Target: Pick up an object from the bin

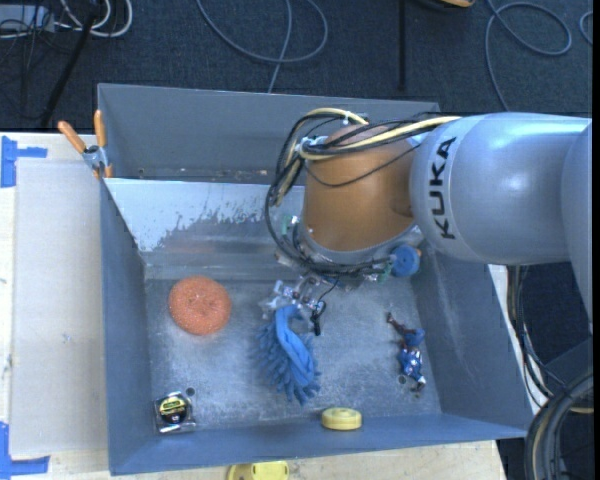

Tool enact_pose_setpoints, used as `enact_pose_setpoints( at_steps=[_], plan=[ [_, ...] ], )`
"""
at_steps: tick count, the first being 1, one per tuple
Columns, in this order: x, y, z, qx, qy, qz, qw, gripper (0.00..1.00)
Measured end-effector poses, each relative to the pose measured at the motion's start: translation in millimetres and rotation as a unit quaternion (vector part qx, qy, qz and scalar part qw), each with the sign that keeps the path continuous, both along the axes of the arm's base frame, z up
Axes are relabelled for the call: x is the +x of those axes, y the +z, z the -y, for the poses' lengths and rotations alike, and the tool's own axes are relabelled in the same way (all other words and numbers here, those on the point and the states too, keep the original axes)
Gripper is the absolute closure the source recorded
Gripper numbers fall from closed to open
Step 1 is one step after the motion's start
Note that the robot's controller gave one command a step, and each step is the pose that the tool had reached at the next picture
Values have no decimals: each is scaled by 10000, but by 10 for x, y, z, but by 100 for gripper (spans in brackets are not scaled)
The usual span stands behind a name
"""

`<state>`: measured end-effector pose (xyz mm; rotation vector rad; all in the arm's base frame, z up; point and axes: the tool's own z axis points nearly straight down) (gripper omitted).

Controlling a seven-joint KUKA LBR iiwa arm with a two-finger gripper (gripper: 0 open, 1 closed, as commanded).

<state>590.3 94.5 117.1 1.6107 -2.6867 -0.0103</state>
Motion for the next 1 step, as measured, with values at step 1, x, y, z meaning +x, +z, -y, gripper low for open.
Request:
enact_pose_setpoints(
  at_steps=[1],
  plan=[
    [-333, 603, -208, -12, 38, 20, 10000, 100]
  ],
)
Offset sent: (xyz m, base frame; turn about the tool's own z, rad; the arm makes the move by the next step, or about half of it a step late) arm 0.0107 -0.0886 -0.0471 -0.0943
